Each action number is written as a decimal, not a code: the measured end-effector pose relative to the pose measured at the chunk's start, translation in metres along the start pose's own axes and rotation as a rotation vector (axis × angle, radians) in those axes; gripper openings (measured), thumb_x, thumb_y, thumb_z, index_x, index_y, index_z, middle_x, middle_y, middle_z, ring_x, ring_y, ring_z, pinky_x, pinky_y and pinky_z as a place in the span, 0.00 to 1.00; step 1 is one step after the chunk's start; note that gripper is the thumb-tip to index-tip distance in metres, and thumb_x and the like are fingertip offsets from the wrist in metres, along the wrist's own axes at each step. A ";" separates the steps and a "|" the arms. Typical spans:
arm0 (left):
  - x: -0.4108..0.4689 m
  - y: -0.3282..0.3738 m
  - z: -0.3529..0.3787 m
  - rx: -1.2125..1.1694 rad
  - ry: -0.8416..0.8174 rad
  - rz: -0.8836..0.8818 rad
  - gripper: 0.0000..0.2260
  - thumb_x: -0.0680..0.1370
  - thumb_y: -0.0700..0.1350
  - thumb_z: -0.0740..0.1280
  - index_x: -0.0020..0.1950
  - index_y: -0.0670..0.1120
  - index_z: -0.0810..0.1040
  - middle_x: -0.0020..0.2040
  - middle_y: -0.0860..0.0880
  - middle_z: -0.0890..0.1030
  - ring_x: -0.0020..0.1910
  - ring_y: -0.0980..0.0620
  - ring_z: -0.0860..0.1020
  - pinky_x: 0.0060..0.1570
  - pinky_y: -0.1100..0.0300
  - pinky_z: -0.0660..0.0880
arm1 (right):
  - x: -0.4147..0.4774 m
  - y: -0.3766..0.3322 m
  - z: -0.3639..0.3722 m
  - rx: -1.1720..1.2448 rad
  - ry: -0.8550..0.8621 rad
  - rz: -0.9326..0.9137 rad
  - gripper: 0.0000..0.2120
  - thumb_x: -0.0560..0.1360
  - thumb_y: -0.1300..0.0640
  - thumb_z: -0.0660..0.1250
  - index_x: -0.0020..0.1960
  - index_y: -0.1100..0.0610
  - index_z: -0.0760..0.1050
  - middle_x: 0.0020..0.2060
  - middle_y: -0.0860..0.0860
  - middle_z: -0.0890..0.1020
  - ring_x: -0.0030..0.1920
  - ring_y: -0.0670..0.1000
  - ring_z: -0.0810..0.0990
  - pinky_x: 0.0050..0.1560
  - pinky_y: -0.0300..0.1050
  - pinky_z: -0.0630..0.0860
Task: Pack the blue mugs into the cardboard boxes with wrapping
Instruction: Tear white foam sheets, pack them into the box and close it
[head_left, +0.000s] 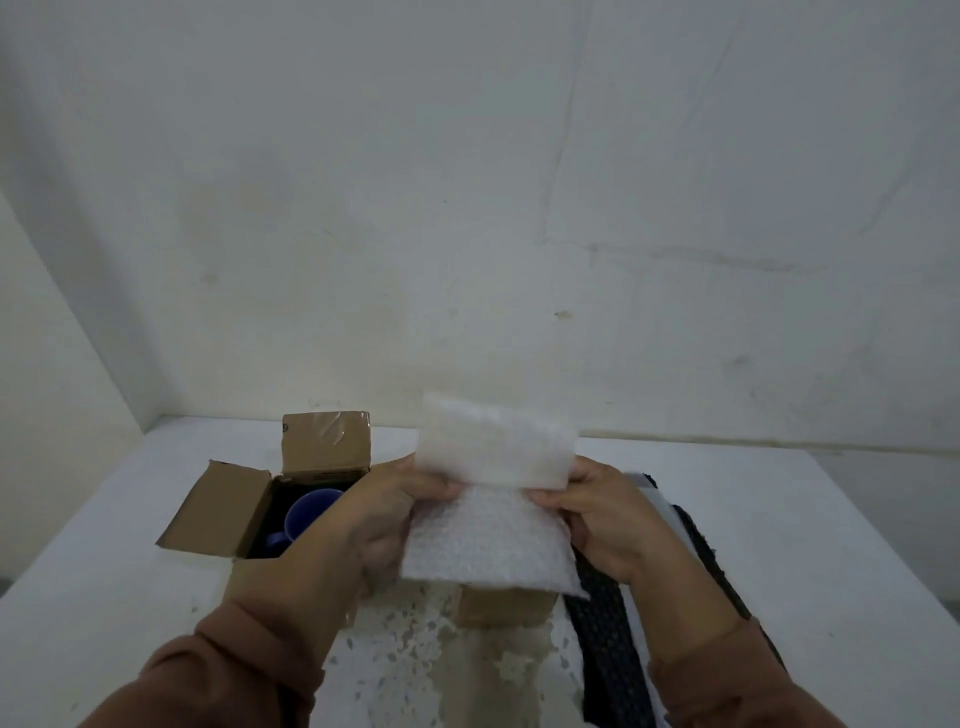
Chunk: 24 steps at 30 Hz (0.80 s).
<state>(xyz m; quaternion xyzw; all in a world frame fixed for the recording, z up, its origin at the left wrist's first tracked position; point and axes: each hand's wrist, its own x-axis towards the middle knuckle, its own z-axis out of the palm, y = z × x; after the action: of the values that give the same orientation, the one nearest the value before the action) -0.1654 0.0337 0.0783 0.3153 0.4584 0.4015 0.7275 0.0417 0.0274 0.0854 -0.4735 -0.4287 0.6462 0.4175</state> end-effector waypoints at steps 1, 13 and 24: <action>0.000 -0.001 -0.002 -0.054 -0.008 0.004 0.08 0.72 0.36 0.64 0.47 0.41 0.82 0.45 0.42 0.82 0.43 0.44 0.82 0.42 0.51 0.79 | 0.000 0.001 -0.002 -0.043 0.009 0.003 0.14 0.66 0.73 0.67 0.33 0.55 0.82 0.33 0.52 0.84 0.35 0.52 0.81 0.37 0.43 0.78; 0.025 -0.009 -0.007 0.337 -0.048 -0.184 0.11 0.76 0.34 0.65 0.57 0.38 0.80 0.51 0.39 0.84 0.48 0.42 0.82 0.43 0.53 0.78 | 0.006 0.005 -0.019 -0.463 -0.033 -0.054 0.18 0.70 0.72 0.61 0.30 0.54 0.79 0.52 0.49 0.82 0.55 0.49 0.78 0.56 0.48 0.75; 0.061 -0.048 0.019 0.345 0.186 0.025 0.28 0.73 0.29 0.65 0.70 0.43 0.63 0.58 0.42 0.76 0.56 0.42 0.76 0.49 0.51 0.77 | 0.045 0.047 -0.013 -0.685 0.257 0.035 0.07 0.74 0.64 0.65 0.45 0.52 0.74 0.43 0.48 0.74 0.42 0.47 0.74 0.37 0.37 0.71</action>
<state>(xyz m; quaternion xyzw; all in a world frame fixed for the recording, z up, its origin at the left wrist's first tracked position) -0.1179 0.0620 0.0208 0.4024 0.5818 0.3533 0.6121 0.0387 0.0582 0.0269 -0.6704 -0.5562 0.4073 0.2742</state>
